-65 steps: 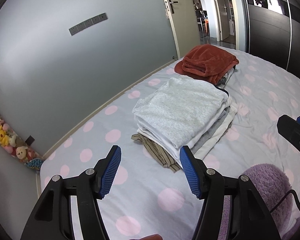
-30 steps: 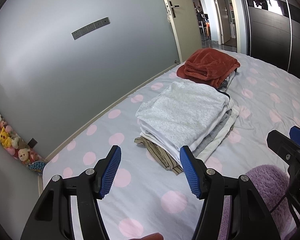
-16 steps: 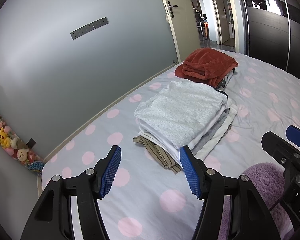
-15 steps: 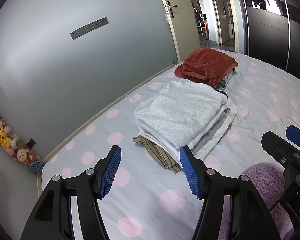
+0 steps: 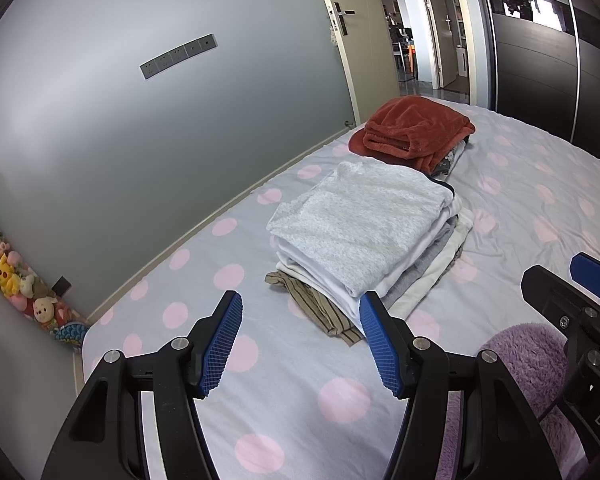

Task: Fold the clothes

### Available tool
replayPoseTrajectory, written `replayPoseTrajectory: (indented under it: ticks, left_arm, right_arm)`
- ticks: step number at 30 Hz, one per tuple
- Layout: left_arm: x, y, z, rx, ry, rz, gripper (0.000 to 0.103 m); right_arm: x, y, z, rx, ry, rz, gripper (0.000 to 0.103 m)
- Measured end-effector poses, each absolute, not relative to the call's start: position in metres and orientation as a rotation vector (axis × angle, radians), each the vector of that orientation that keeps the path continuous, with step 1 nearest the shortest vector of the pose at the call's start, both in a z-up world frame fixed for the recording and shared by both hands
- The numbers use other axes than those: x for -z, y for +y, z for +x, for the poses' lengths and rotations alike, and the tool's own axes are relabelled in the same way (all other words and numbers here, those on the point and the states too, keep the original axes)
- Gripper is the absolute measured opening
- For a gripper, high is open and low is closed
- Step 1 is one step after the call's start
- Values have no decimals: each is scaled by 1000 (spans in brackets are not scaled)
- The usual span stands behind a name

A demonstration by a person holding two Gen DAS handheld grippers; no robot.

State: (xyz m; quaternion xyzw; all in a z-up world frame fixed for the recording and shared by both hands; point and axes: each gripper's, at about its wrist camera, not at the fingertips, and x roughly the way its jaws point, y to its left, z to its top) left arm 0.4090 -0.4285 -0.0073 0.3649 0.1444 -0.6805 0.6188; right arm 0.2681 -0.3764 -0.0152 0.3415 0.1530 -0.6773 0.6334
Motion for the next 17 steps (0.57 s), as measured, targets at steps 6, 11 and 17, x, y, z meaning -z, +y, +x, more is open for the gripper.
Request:
replayPoseTrajectory:
  ticks: [6,11,17]
  left_arm:
    - [8,-427,410,1563,339,842,63]
    - [8,-427,411,1564,339,842,63]
    - [10,-428,411,1570,335,848,63]
  right_arm:
    - [17,-377,267,1549,351,791,54]
    - [18,-377,266,1552,346,800,54]
    - [20,-378,265,1552,347,809,54]
